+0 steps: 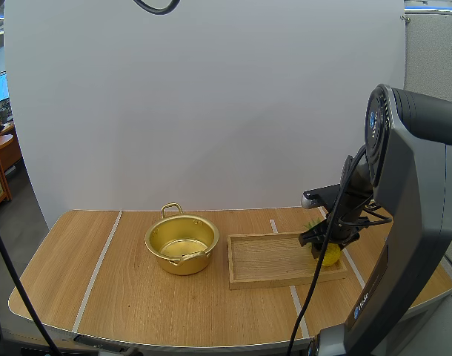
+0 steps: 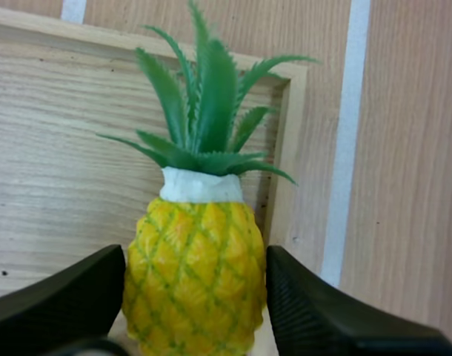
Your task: Open the pot, put the pineapple inside, and close it
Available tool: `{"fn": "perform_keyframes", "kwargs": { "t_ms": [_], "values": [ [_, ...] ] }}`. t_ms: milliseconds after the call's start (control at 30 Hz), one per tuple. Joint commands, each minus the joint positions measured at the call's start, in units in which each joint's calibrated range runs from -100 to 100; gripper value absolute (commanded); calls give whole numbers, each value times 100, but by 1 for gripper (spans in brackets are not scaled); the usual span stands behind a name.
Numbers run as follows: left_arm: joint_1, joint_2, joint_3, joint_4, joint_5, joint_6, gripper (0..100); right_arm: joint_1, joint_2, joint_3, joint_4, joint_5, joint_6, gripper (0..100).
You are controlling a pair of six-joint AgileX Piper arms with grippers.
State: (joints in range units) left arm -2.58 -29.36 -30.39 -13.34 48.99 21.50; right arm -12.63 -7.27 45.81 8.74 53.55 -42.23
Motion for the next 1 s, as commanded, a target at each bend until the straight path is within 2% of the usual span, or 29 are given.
{"fn": "perform_keyframes", "kwargs": {
  "t_ms": [0, 233, 533, 733, 967],
  "values": [
    [-11, -3, -36, -7, -195, -52, 0, -22, -21, -29, 116, 125, -99, 0],
    [-11, -3, -36, -7, -195, -52, 0, -22, -251, -29, 119, 182, -99, 0],
    [-11, -3, -36, -7, -195, -52, 0, 100, -1753, -46, 293, 589, -260, 0],
    [-11, -3, -36, -7, -195, -52, 0, 469, -2431, -502, 526, 1752, -251, 0],
    [-11, -3, -36, -7, -195, -52, 0, 1045, -2537, -973, 993, 2468, -251, 0]
  ]
}}
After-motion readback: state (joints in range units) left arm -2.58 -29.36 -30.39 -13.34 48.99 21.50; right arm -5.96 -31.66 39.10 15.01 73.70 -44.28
